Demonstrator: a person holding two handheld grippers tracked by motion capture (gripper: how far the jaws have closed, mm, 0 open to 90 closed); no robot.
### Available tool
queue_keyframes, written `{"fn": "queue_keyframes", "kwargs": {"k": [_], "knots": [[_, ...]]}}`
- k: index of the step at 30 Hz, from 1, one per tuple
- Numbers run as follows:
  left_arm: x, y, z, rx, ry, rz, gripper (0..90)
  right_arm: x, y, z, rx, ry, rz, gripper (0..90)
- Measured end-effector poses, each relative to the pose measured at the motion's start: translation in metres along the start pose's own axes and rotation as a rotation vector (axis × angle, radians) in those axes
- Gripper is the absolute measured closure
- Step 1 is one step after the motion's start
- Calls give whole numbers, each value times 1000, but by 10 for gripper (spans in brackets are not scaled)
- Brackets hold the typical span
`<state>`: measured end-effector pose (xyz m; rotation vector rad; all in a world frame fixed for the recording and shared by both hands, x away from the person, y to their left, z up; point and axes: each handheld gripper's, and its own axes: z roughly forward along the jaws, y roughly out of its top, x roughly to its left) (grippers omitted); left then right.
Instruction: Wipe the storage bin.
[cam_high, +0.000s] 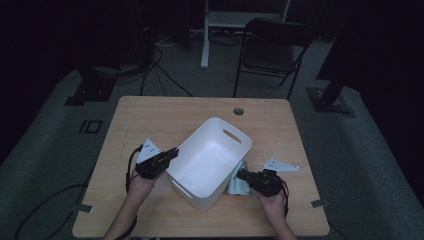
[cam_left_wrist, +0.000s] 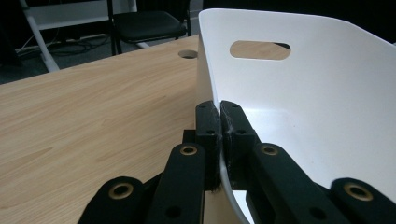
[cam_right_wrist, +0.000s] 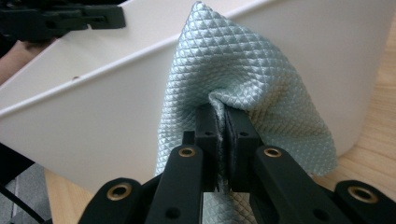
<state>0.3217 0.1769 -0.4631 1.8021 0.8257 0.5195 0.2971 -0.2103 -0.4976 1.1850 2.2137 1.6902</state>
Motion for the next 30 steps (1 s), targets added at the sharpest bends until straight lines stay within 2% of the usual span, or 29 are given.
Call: {"fn": "queue_keyframes", "kwargs": {"k": [20,24,27,30], "knots": [[-1,0,0,-2,0,0,873,-23,-21,17,96,-35,63,852],[-1,0,0,-2,5,-1,873,-29,-25,21,122,-36,97,851],[-1,0,1,-4,8,-6,873,-26,-23,19,127,-41,97,852],[-1,0,1,-4,10,-9,874,-17,-18,12,97,-10,84,852]]}}
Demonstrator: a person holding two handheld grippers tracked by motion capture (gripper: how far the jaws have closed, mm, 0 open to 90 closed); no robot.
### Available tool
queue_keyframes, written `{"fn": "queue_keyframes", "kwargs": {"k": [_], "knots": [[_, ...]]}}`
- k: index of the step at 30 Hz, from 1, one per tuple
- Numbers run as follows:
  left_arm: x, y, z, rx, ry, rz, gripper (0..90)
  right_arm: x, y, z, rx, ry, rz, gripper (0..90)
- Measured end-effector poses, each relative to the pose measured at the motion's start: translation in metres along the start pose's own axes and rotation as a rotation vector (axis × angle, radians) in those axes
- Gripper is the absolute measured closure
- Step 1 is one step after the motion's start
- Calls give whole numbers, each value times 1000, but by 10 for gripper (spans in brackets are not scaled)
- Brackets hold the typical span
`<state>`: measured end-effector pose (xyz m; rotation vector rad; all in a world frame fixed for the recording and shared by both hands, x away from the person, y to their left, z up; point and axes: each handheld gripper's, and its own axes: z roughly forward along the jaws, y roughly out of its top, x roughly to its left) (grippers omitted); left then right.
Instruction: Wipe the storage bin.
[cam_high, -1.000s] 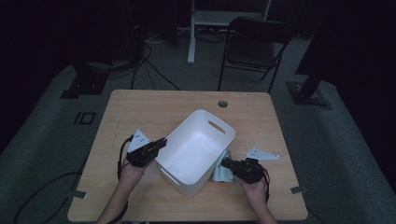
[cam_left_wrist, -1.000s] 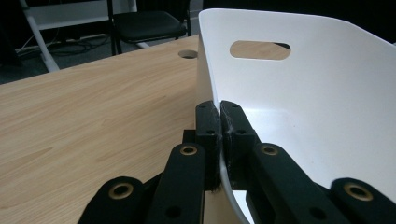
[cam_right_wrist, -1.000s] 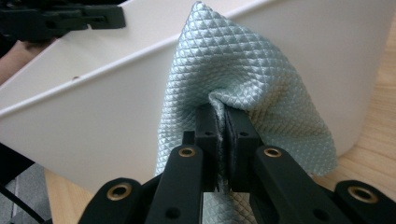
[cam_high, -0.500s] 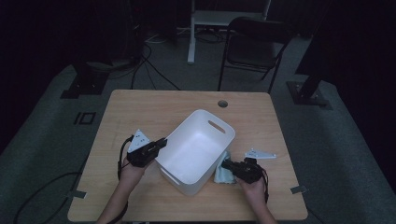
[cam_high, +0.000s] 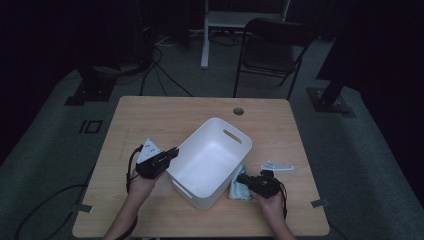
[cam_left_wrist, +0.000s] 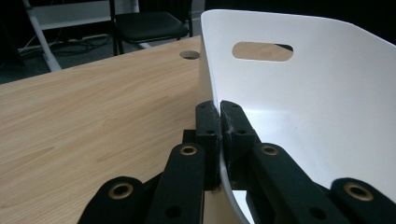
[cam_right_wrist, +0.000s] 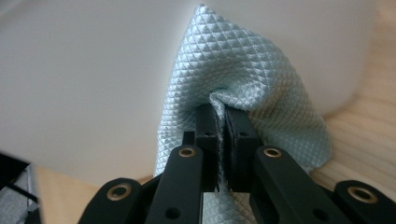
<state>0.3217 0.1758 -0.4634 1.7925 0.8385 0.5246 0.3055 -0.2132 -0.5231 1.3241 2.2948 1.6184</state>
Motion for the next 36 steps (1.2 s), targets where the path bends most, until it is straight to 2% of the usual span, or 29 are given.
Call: {"fn": "queue_keyframes", "kwargs": {"k": [8,11,14,22,31,36], "knots": [[0,0,0,1,2,0,875,39,17,-22,-116,88,-89,852],[0,0,0,3,-4,4,875,49,22,-25,-128,86,-125,852],[0,0,0,2,-6,5,876,47,20,-24,-132,93,-115,852],[-1,0,0,2,-3,3,875,43,15,-18,-110,69,-118,852],[-2,0,0,1,-2,4,873,30,7,-12,-82,35,-101,852],[-2,0,0,0,-2,4,873,23,3,-7,-62,31,-76,852]]}}
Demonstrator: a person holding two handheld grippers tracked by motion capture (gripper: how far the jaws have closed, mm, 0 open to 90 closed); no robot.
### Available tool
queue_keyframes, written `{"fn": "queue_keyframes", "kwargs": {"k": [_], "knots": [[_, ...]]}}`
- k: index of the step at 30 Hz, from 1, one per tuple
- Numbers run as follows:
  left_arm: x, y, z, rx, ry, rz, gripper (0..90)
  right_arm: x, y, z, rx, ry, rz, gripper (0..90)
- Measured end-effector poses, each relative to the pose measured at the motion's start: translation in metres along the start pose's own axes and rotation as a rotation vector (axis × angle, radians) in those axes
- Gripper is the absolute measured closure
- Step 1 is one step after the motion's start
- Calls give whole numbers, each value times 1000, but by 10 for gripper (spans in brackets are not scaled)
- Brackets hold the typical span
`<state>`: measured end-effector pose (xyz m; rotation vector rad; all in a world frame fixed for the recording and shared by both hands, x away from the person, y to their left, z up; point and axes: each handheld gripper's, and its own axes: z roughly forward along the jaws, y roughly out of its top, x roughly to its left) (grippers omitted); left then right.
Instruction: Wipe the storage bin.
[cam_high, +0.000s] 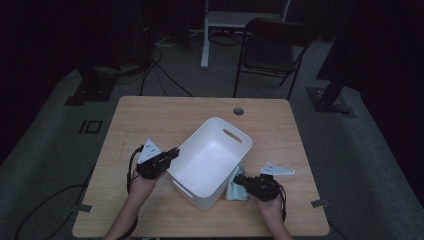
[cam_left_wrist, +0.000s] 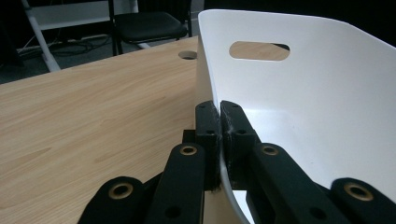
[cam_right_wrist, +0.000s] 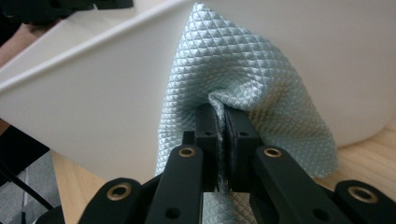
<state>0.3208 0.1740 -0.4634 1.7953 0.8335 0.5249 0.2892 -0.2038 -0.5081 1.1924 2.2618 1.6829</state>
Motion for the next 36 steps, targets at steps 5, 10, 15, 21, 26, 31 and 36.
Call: {"fn": "queue_keyframes", "kwargs": {"k": [5,10,15,21,26,31,36], "knots": [[0,0,0,0,0,-1,874,-6,-4,3,19,-11,18,852],[0,0,0,0,0,0,873,-13,-8,8,46,-27,31,852],[0,0,0,1,1,2,874,-22,-13,14,80,-47,56,852],[0,0,0,-2,13,-2,873,-21,-13,14,88,-62,61,852],[-1,0,0,-3,18,-4,873,-6,-3,3,31,-21,34,852],[-1,0,1,-6,20,-5,874,17,10,-9,-45,30,-22,852],[-1,0,0,-2,18,2,876,30,13,-12,-64,40,-75,852]]}}
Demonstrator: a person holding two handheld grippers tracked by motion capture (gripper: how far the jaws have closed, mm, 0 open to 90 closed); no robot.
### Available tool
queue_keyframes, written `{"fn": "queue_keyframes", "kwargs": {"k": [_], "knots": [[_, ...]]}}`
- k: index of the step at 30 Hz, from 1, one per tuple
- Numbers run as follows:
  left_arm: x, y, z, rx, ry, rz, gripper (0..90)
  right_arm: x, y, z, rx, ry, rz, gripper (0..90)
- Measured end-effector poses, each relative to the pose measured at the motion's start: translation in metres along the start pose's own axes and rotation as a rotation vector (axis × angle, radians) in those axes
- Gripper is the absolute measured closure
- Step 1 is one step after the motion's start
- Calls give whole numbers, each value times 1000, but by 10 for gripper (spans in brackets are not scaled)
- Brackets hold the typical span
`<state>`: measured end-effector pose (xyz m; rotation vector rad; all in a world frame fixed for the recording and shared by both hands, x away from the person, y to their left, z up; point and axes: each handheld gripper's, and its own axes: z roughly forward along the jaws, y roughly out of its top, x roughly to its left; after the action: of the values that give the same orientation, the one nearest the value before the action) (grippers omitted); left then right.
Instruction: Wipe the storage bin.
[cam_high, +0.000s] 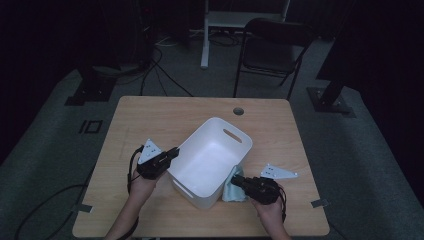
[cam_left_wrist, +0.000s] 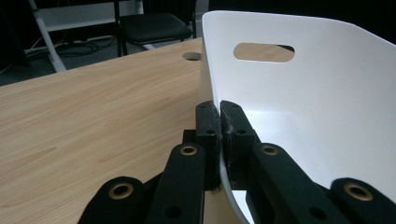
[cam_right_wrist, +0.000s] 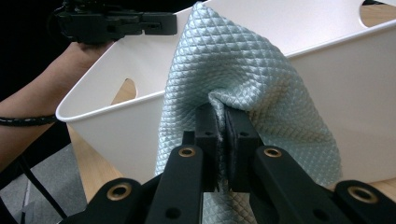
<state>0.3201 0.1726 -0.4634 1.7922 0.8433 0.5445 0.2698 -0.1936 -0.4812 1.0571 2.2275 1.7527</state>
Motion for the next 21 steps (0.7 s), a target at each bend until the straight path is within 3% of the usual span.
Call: {"fn": "queue_keyframes", "kwargs": {"k": [2,12,21], "knots": [[0,0,0,2,-6,1,876,-2,-1,1,-3,12,15,852],[-1,0,0,1,-5,2,875,-8,-11,7,40,-20,7,853],[-1,0,1,-2,-8,-2,873,-21,-21,13,78,-34,49,853]]}}
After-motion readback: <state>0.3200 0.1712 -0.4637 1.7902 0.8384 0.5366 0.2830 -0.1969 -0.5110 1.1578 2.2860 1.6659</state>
